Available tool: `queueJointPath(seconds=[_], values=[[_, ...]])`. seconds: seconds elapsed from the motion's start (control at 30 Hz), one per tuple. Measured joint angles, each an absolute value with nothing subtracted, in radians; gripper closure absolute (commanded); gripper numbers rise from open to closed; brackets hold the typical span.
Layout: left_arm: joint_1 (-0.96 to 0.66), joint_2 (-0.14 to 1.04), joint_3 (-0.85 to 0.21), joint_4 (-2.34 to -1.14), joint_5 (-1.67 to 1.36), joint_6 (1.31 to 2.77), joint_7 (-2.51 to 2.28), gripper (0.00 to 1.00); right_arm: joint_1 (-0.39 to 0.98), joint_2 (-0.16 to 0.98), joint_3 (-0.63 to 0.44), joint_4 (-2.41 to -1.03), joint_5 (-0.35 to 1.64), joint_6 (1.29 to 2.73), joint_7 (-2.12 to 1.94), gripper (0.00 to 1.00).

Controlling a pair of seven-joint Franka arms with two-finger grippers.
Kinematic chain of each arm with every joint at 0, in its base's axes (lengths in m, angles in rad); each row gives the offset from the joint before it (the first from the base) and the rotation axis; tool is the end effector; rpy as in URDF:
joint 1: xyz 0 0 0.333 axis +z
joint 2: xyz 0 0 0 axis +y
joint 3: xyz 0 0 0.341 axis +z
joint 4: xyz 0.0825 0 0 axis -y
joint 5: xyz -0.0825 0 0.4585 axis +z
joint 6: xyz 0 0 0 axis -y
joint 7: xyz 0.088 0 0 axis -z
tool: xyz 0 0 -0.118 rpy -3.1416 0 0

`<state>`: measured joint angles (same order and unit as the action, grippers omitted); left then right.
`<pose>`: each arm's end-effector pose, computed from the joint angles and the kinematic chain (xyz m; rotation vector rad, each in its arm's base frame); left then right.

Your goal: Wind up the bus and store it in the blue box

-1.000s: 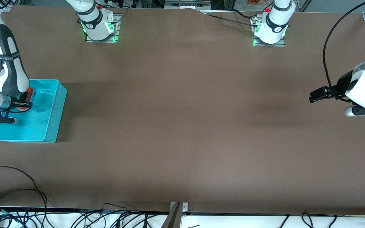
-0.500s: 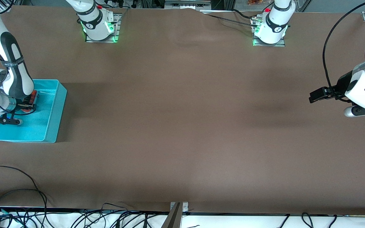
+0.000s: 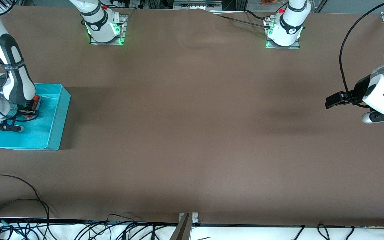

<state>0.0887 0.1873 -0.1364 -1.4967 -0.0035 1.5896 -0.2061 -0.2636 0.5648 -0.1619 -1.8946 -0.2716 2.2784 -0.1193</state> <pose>0.6851 -0.0258 0.5582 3.1111 0.2491 -0.1493 0.6097 -0.2853 0.1473 2.8968 -0.1346 -0.3615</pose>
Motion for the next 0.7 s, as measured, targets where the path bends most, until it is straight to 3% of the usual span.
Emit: queueJointPath(seconds=[0.17,0.7], values=[[0.089,0.187,-0.136,-1.497,-0.003,1.590,-0.206,0.00,-0.266,0.566,-0.151,-1.895,-0.269,2.282,-0.117,0.00],[0.089,0.188,-0.136,-1.497,-0.003,1.590,-0.206,0.00,-0.268,0.520,-0.137,-1.886,-0.268,2.245,-0.109,0.00]])
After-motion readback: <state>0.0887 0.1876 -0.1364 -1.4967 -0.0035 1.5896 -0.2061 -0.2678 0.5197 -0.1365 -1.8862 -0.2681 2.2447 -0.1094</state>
